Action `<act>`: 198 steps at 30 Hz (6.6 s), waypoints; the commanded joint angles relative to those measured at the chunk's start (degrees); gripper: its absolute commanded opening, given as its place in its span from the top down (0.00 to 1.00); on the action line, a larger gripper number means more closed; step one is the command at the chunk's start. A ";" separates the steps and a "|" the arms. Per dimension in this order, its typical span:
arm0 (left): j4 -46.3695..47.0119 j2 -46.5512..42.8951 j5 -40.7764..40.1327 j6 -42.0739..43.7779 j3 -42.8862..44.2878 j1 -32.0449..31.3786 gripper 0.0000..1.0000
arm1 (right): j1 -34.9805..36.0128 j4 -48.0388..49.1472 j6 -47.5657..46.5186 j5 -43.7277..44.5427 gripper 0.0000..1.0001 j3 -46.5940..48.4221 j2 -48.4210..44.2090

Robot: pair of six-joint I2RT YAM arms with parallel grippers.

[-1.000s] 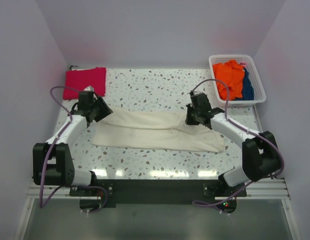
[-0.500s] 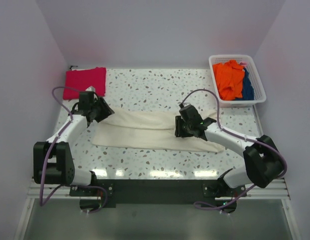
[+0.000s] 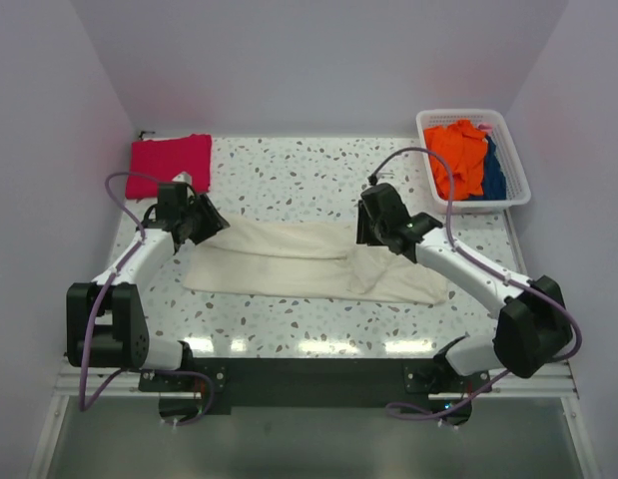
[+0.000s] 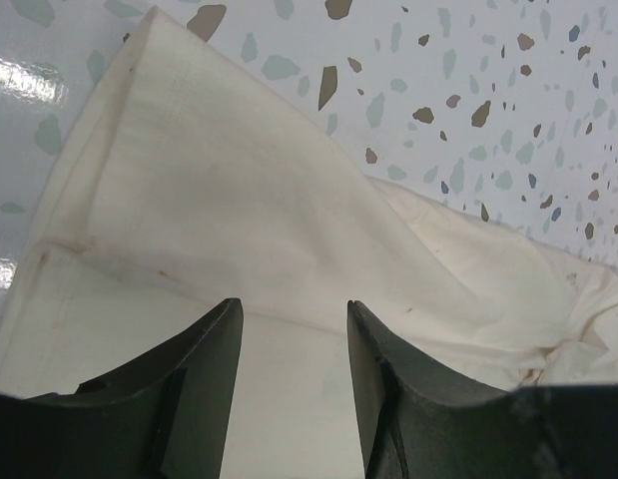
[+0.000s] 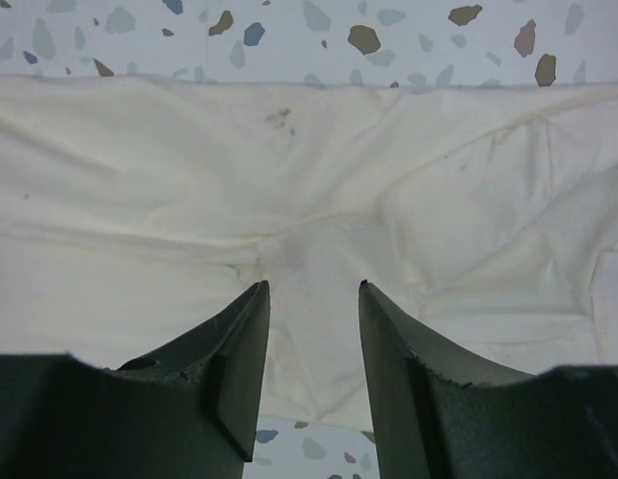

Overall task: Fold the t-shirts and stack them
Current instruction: Fold the tshirt

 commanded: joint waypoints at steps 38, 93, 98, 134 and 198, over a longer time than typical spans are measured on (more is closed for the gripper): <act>1.51 -1.46 2.81 2.28 -1.03 -0.10 0.49 | -0.22 -5.64 1.43 14.01 0.86 9.51 21.71; 0.89 -1.10 0.88 0.17 -2.08 -0.19 0.48 | -30.37 5.34 -1.03 -3.30 0.56 1.78 15.10; 1.34 -0.23 0.97 0.00 -2.08 -0.19 0.48 | -32.48 9.47 -1.12 -4.09 0.57 1.42 17.83; -4.03 1.09 -17.40 -4.74 -0.07 0.25 0.43 | -25.29 4.99 2.92 -6.11 0.51 -3.94 1.32; -5.43 2.67 -22.24 -3.26 6.62 -6.87 0.64 | -9.01 1.92 1.87 -9.20 0.46 -9.83 -1.15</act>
